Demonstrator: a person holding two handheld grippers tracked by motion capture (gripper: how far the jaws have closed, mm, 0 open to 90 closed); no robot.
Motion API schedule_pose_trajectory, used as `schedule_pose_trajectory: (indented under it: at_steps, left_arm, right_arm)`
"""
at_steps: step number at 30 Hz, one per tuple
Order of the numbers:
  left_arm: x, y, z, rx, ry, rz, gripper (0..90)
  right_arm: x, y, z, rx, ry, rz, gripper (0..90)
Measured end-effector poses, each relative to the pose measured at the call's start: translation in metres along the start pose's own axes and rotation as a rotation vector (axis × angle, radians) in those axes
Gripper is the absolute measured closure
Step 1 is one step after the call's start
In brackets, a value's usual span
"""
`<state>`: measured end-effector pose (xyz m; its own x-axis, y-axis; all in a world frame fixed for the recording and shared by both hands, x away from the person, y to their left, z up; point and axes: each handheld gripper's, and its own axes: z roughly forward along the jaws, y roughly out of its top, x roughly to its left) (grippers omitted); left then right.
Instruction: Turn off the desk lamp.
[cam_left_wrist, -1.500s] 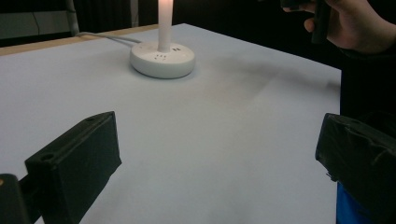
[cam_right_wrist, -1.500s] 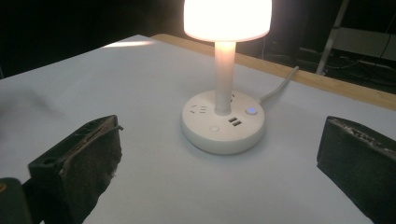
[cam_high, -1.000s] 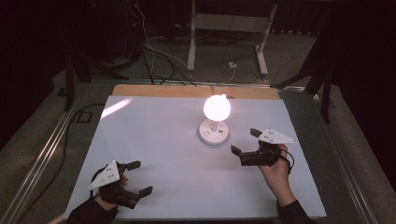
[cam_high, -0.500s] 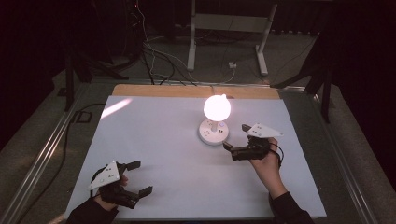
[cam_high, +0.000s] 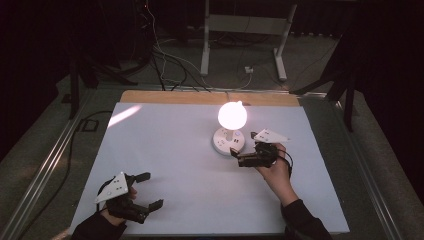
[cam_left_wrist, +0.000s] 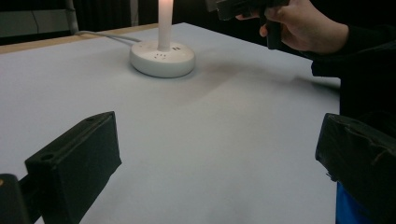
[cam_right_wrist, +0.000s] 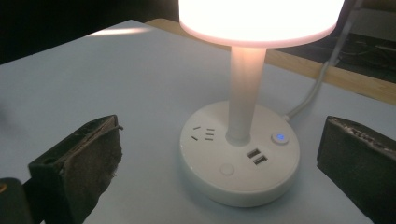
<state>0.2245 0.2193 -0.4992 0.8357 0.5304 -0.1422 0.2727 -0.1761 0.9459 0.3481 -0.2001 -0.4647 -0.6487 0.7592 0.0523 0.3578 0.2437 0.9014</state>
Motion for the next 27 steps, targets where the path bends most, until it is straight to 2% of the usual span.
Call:
schedule_pose_trajectory:
  at_steps: [5,6,7,8,9,12,13,16,20,21,23,27]
  left_arm:
    - [0.001,0.0,0.0,-0.003,-0.001,-0.007,0.6]
    - [0.0,0.0,0.0,-0.005,-0.001,-0.006,0.6]
    - [0.0,0.0,0.0,-0.006,-0.002,-0.007,0.6]
    - [0.0,0.0,0.0,-0.008,-0.002,-0.008,0.6]
    - [0.0,0.0,0.0,-0.007,-0.002,-0.009,0.6]
    - [0.001,0.0,0.0,-0.002,0.001,-0.008,0.6]
    - [0.001,0.0,0.0,-0.002,-0.001,-0.009,0.6]
    - [0.001,0.0,0.0,-0.007,0.0,-0.014,0.6]
    - [0.001,0.0,0.0,-0.007,-0.001,-0.014,0.5]
    - [0.001,0.0,0.0,-0.005,0.0,-0.016,0.5]
    - [0.001,0.0,0.0,-0.002,0.001,-0.016,0.6]
    - [0.001,0.0,0.0,-0.003,0.002,-0.016,0.6]
  right_arm:
    - [0.001,0.001,0.003,0.004,-0.015,-0.001,10.8]
    - [0.002,0.001,0.004,0.008,-0.03,0.003,17.6]
    - [0.002,0.001,0.004,0.008,-0.03,0.003,17.6]
    - [0.003,0.0,0.006,0.018,-0.037,0.002,24.6]
    - [0.003,0.0,0.006,0.018,-0.037,0.002,24.6]
    - [0.002,-0.001,0.008,0.02,-0.055,0.006,37.1]
    - [0.001,-0.001,0.01,0.025,-0.062,0.008,47.7]
    - [0.0,-0.002,0.014,0.034,-0.066,0.012,54.7]
    - [0.001,-0.004,0.02,0.051,-0.076,-0.005,63.4]
    - [0.001,-0.004,0.02,0.051,-0.076,-0.005,63.4]
    - [0.001,-0.006,0.025,0.072,-0.081,-0.008,72.7]
    - [0.0,-0.007,0.028,0.085,-0.099,-0.014,77.1]
